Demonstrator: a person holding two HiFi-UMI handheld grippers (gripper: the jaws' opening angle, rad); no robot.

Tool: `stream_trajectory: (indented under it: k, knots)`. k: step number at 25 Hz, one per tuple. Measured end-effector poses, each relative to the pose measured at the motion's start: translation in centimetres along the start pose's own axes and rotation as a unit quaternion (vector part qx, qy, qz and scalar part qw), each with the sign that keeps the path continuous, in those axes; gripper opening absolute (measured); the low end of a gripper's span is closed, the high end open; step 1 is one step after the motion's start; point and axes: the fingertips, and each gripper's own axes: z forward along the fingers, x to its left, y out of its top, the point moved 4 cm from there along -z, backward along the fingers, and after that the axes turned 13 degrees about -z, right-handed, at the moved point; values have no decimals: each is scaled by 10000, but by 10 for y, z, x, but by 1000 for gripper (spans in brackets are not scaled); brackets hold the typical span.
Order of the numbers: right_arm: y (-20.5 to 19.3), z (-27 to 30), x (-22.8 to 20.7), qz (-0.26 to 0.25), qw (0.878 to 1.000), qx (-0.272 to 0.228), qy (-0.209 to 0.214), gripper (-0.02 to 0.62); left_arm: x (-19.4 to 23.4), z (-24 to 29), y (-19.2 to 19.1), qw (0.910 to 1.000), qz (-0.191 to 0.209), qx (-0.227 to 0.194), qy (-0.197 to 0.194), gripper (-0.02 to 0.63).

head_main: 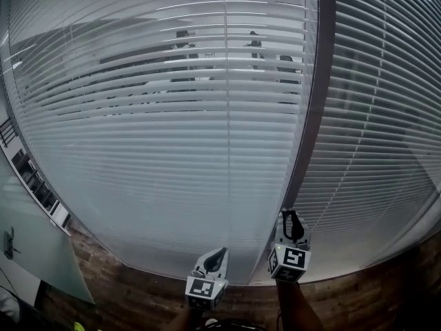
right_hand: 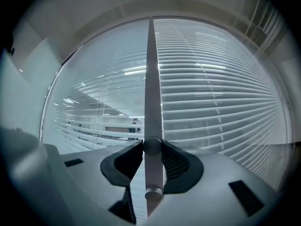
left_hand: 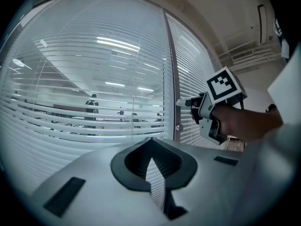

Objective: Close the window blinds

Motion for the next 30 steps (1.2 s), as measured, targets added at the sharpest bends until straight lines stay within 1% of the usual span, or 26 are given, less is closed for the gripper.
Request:
stream_trajectory:
  k: [4,6,7,8,9,10,12,14,16,18,19,20,23,25,27,28,29,30]
  knots:
    - [0,0,0,-70,10000,-39,49,126,3,-1,-2,10000,-5,44,13,0]
    - [0,0,1,-295,9995,-68,44,126,3,-1,-3,10000,-2,55,5,0]
    - [-1,0,2,-602,9981,-91,22,126,3,-1,-5,10000,3,61,-4,0]
    - [-1,0,4,-1068,9942,-106,-7,126,3,-1,-6,10000,5,59,-3,0]
    - [-2,1,7,-1614,9868,-91,-22,126,3,0,-6,10000,4,56,-2,0]
    - [-1,1,10,-2135,9769,-33,-7,126,3,0,-7,10000,4,63,-12,0]
    - [1,0,14,-3015,9533,149,69,126,3,1,-5,10000,1,81,1,0]
    - [1,-1,14,-3778,9257,157,62,126,2,0,-2,10000,-26,83,40,0]
    - [0,-2,14,-4288,9033,49,162,126,2,0,-6,9999,-27,108,1,0]
    - [0,-2,13,-4609,8867,-86,366,126,3,2,-6,9999,-34,121,38,0]
    - [0,-2,12,-4795,8763,-145,451,126,3,2,-4,9999,-34,125,56,0]
    - [0,-1,12,-5040,8620,-184,501,126,3,3,-4,9999,-29,134,41,0]
    - [-1,-3,15,-5870,8073,-184,584,126,-1,3,-7,9998,14,186,-109,0]
    - [-2,-4,16,-6379,7668,-162,696,126,-3,2,-7,9997,35,204,-137,0]
    - [-2,-3,16,-6802,7272,-188,905,126,-5,2,-8,9996,37,221,-170,0]
    - [-2,-3,16,-6956,7109,-221,1011,126,-7,3,-9,9995,29,232,-200,0]
    - [-2,-2,16,-7072,6980,-253,1093,126,-8,4,-8,9995,25,229,-222,0]
    - [-2,-1,16,-7158,6884,-272,1143,126,-10,4,-7,9995,27,214,-235,0]
